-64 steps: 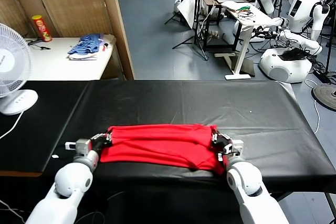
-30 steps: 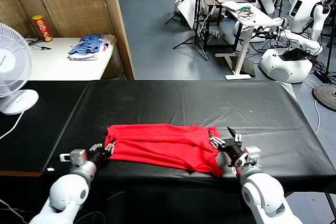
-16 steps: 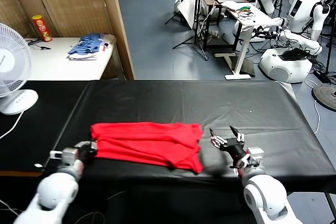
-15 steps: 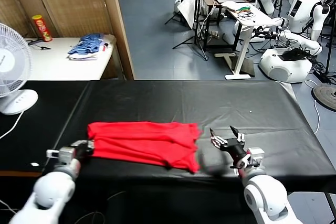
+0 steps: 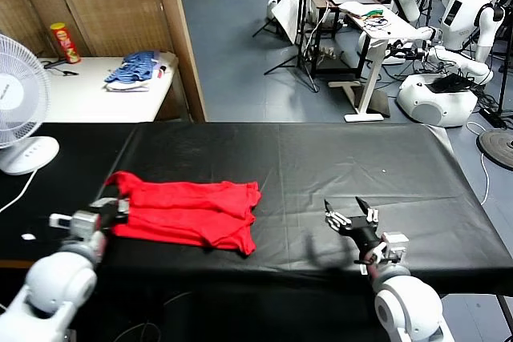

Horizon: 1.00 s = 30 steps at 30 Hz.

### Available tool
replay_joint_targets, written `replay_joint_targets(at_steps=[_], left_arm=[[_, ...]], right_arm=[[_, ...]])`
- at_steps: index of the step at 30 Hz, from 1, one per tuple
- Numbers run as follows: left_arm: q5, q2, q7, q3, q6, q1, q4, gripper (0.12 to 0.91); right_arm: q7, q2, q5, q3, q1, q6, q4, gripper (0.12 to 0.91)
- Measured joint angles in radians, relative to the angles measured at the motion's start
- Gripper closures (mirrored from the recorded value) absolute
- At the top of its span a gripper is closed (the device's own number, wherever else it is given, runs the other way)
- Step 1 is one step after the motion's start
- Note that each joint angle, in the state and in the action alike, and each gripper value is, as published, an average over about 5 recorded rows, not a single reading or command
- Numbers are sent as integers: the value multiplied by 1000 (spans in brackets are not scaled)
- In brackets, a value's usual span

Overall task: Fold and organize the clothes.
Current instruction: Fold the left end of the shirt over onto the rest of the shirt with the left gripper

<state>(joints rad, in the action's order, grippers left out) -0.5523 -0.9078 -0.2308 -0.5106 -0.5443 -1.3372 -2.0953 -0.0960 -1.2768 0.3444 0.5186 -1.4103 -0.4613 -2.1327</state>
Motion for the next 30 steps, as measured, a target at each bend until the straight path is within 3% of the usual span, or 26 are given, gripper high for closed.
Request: replay_joint_targets(at_steps=[4, 10, 21, 24, 30], left_arm=[[-85, -80, -29, 105, -28, 51, -46, 874], [-102, -189, -32, 228, -37, 126, -32, 874], [-50, -289, -19, 294, -29, 154, 49, 870], [-78, -308, -15, 296, -22, 148, 50, 793], [-201, -344, -14, 274, 2, 116, 22, 472]], right_arm=[[0, -14, -13, 15, -24, 0, -13, 227], [-2, -26, -17, 30, -48, 0, -22, 227], [2, -18, -16, 20, -35, -2, -5, 227], [7, -11, -13, 7, -20, -3, 10, 227], [40, 10, 12, -38, 28, -1, 49, 227]])
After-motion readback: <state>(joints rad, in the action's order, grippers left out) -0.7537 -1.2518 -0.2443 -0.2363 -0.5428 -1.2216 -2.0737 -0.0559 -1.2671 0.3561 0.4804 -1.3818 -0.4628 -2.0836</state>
